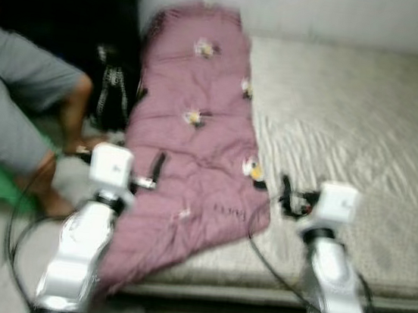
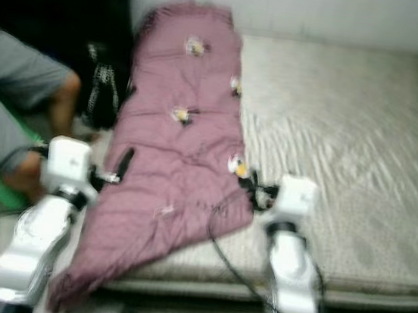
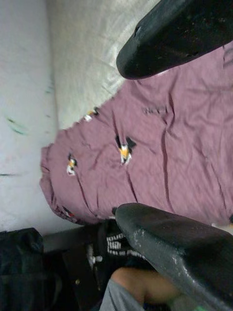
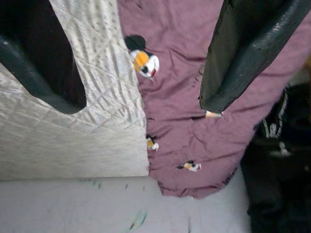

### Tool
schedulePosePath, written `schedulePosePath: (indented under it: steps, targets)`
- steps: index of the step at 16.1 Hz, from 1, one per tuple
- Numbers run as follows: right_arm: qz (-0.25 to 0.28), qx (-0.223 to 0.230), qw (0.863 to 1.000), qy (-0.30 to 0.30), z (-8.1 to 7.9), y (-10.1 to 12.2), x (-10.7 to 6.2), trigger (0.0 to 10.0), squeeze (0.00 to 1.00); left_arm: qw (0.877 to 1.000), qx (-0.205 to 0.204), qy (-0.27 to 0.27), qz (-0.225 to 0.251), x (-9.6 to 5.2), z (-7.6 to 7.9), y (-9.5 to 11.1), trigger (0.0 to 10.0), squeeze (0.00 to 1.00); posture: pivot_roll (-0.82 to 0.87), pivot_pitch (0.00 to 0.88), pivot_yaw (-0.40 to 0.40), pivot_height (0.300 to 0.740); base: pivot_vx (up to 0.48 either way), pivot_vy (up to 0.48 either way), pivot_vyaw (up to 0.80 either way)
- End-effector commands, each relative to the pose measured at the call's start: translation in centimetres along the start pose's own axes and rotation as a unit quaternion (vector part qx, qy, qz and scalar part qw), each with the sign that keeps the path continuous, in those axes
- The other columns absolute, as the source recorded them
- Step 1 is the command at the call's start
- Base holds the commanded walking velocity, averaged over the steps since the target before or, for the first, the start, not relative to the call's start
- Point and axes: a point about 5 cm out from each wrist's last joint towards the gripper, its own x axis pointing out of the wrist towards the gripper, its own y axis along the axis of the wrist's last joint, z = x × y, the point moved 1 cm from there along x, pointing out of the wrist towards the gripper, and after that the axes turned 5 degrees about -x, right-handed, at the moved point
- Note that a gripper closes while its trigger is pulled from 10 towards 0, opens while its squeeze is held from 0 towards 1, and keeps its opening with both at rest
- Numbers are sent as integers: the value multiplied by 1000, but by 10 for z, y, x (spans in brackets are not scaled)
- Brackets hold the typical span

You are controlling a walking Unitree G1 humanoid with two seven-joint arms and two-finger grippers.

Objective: Clean up the room

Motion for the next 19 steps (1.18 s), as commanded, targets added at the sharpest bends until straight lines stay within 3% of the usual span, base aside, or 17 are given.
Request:
schedulePosePath:
  steps: [1,5,6,8,9,17,19]
  targets:
    - [-13,-9,1000,-17,12,-5,-4,10000,0,1000,-6,-6,-3,2,7,0,10000,0,-14,43,15,740,0,0,-800]
    - [-13,-10,1000,-19,12,-5,-5,10000,0,1000,-16,0,-17,2,4,-4,10000,0,-13,47,13,740,0,0,-800]
    - [-13,-9,1000,-19,12,-5,-5,10000,0,1000,-2,1,-17,2,3,-3,10000,0,-13,49,12,740,0,0,-475]
    - [-11,-11,1000,-16,11,-4,-4,10000,0,1000,17,17,-13,1,1,-2,10000,0,-10,52,9,740,0,0,0]
    - [-9,-12,1000,-11,10,-2,-3,10000,0,1000,4,4,-5,1,0,-1,10000,0,-2,58,7,740,0,0,0]
    - [-15,-21,1000,0,6,-4,-5,10000,0,999,6,51,-7,-5,-15,-2,10000,0,-7,77,14,740,0,0,0]
    - [-15,-18,1000,0,6,-4,-5,10000,0,998,-9,60,-10,-3,-16,-1,10000,0,-5,84,15,716,0,0,0]
